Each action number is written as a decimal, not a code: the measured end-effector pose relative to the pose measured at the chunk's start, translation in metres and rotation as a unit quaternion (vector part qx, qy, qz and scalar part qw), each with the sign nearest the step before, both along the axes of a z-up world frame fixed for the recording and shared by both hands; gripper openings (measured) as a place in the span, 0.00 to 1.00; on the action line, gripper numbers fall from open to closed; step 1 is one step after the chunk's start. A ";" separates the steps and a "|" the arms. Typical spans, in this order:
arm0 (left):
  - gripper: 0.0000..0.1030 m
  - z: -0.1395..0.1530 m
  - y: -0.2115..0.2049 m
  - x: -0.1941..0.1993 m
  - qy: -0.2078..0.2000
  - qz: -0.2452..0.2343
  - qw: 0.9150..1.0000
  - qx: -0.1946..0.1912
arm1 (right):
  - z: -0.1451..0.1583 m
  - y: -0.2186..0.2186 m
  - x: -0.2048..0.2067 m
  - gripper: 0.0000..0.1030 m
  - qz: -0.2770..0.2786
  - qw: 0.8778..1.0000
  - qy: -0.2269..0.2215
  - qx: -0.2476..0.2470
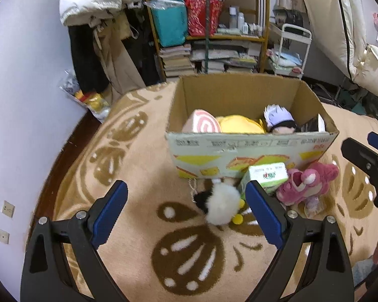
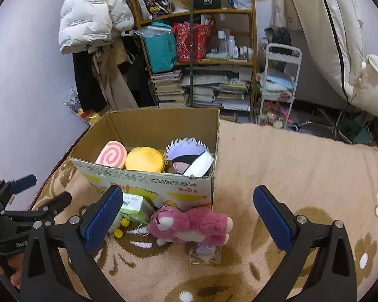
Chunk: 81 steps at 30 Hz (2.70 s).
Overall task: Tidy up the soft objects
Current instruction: 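Move both open tools down toward the toys lying in front of the box, then close the left tool on the white-black panda plush while the right tool grasps the pink bear, then lift the panda plush and pink bear up and carry both over the box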
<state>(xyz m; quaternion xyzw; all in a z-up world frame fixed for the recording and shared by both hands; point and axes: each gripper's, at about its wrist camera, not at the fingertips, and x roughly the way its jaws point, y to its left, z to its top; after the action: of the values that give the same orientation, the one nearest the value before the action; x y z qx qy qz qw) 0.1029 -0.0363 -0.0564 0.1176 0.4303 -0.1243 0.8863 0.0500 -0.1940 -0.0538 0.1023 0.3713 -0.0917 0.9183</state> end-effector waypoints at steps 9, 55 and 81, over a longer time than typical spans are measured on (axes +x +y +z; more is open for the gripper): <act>0.90 -0.030 -0.011 0.014 0.044 -0.004 0.999 0.011 | -0.027 -0.004 0.019 1.00 -0.008 0.999 0.048 0.018; 0.63 -0.108 -0.020 0.049 0.118 -0.028 0.992 0.026 | -0.089 -0.001 0.057 1.00 0.007 0.988 0.150 0.035; 0.49 -0.092 -0.003 0.022 0.113 -0.016 0.993 0.024 | -0.077 -0.004 0.032 0.96 -0.004 0.990 0.129 0.056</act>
<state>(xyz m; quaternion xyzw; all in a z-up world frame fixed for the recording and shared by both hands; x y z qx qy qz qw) 0.1247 -0.0391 -0.1483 0.1311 0.5287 -0.1411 0.8267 0.0817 -0.1977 -0.1313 0.1424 0.4908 -0.0874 0.8551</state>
